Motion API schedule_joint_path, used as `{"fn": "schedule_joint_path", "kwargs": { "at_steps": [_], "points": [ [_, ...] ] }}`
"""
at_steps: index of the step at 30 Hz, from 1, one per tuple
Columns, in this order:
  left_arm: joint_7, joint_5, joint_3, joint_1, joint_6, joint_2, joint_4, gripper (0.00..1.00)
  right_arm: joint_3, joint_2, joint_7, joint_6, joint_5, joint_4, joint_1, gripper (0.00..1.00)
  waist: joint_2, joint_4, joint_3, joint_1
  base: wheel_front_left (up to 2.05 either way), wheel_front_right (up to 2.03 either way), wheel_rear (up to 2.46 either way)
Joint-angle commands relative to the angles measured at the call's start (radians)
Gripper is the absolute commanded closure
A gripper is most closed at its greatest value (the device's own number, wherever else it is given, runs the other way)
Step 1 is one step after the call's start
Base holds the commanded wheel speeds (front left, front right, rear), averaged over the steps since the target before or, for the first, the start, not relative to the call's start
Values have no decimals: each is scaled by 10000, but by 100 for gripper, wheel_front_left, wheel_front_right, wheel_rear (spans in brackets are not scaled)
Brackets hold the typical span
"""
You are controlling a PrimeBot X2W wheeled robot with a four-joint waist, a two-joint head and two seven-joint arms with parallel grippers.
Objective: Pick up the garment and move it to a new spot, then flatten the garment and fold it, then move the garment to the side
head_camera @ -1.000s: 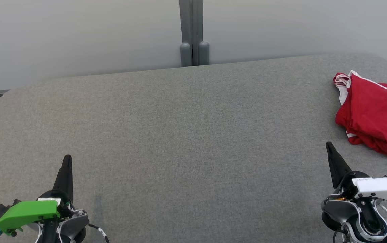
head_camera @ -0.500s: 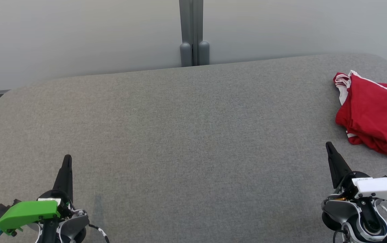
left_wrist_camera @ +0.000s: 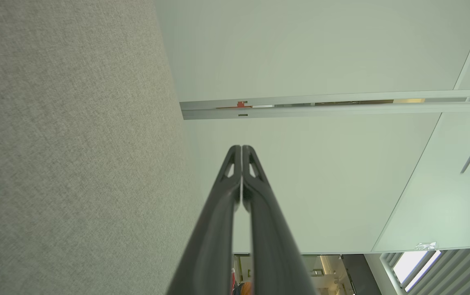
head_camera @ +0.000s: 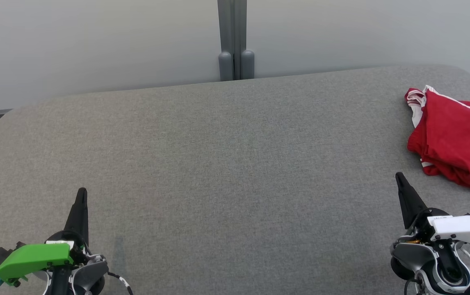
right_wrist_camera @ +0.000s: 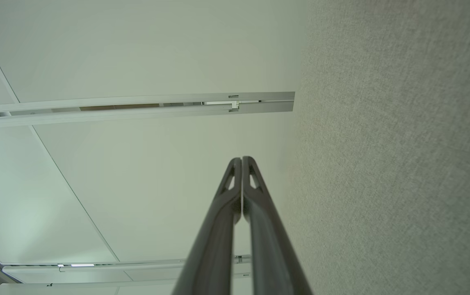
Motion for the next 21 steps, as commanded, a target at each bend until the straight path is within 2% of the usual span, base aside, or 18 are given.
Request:
{"fn": "schedule_joint_path", "kwargs": {
  "at_steps": [1,21],
  "points": [
    [32,-47,27,-126,-48,65,9,100,-23,-9,39,4,-9,20,-66,100,0,0,0,0,0,0,0],
    [31,-48,26,-126,-46,65,8,100,-42,4,55,2,-30,22,-68,100,0,0,0,0,0,0,0]
  ]
}}
